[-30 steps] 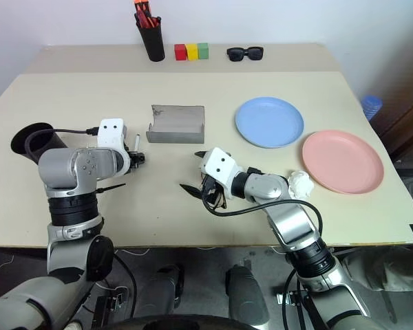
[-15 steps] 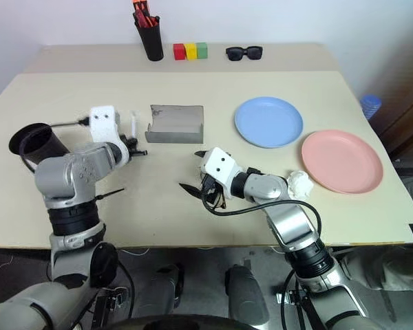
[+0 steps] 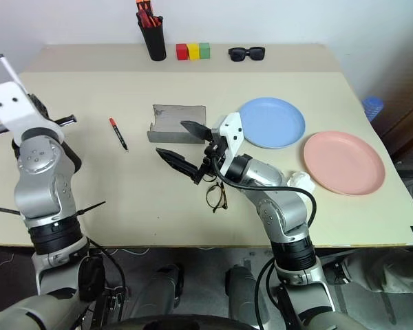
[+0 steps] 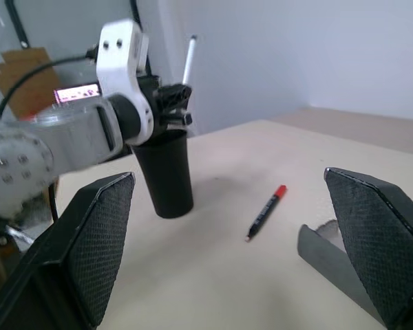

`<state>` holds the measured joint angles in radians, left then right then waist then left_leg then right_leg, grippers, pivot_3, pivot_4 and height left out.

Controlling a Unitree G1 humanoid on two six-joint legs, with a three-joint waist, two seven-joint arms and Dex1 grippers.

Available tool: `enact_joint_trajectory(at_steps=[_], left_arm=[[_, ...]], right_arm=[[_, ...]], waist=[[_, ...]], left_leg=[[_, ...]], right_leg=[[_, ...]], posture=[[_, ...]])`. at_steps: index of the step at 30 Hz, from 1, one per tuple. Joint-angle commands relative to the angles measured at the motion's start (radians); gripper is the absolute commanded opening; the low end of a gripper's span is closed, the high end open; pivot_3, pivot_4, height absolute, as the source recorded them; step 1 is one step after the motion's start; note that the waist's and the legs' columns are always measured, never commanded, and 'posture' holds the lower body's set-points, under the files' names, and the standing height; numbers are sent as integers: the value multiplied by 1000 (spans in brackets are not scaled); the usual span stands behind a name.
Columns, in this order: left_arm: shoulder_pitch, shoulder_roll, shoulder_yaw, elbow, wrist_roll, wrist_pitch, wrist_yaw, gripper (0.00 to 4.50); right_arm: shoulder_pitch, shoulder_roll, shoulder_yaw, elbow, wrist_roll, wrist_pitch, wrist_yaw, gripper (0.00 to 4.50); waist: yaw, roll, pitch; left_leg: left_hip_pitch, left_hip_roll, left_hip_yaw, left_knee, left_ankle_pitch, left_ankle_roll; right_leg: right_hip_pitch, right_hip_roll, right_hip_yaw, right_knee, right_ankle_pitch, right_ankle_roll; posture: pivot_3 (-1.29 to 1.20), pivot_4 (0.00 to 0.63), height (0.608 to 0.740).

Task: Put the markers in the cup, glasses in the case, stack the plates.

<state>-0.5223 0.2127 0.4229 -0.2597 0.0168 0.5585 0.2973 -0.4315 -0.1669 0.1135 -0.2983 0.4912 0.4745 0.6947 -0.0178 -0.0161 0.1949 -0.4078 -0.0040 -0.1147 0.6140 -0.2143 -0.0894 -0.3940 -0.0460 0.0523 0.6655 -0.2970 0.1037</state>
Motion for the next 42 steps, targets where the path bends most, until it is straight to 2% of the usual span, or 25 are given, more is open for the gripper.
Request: enact_joint_trajectory(at_steps=[1,9,18,22,27,37,40,42], left_arm=[[28,-3,32,-72,-1,-64,22,41],[109,-50,27,-122,32,-74,83,41],[144,-59,24,-104,36,-97,98,41],[145,-62,22,-99,36,-106,97,1788],[145,-69,19,-96,38,-107,101,4411],[113,-76,-6,-101,16,-151,68,4411],[49,-55,-101,-121,-25,-147,-49,4411],[9,-60,-162,-125,-60,-71,-110,4474]], right_arm=[[-8,4,7,-23,14,-22,3,4500],[-4,-1,15,-20,15,-26,5,4500],[-1,-7,21,-21,15,-27,7,4500],[1,-10,23,-24,15,-26,9,4500],[1,-13,25,-27,15,-24,10,4500],[-1,-20,26,-29,16,-19,13,4500],[-3,-21,23,-27,16,-19,10,4500],[-2,-23,22,-23,13,-21,8,4500]], waist=[[0,0,0],[-1,0,0],[-1,0,0],[-2,0,0],[-1,0,0],[-1,0,0],[4,-1,0],[5,-1,0]], left_leg=[[0,0,0,0,0,0],[0,0,0,0,0,0],[0,0,0,0,0,0],[0,0,0,0,0,0],[0,0,0,0,0,0],[0,0,0,0,0,0],[0,0,0,0,0,0],[0,0,-1,0,0,0]], right_leg=[[0,0,0,0,0,0],[0,0,0,0,0,0],[0,0,0,0,0,0],[0,0,0,0,0,0],[0,0,0,0,0,0],[0,0,0,0,0,0],[0,0,0,0,0,0],[1,0,-1,-1,0,0]], posture=[[0,150,740],[0,150,740],[0,150,740],[0,150,740],[0,150,740],[0,150,740],[0,150,740],[0,150,740]])
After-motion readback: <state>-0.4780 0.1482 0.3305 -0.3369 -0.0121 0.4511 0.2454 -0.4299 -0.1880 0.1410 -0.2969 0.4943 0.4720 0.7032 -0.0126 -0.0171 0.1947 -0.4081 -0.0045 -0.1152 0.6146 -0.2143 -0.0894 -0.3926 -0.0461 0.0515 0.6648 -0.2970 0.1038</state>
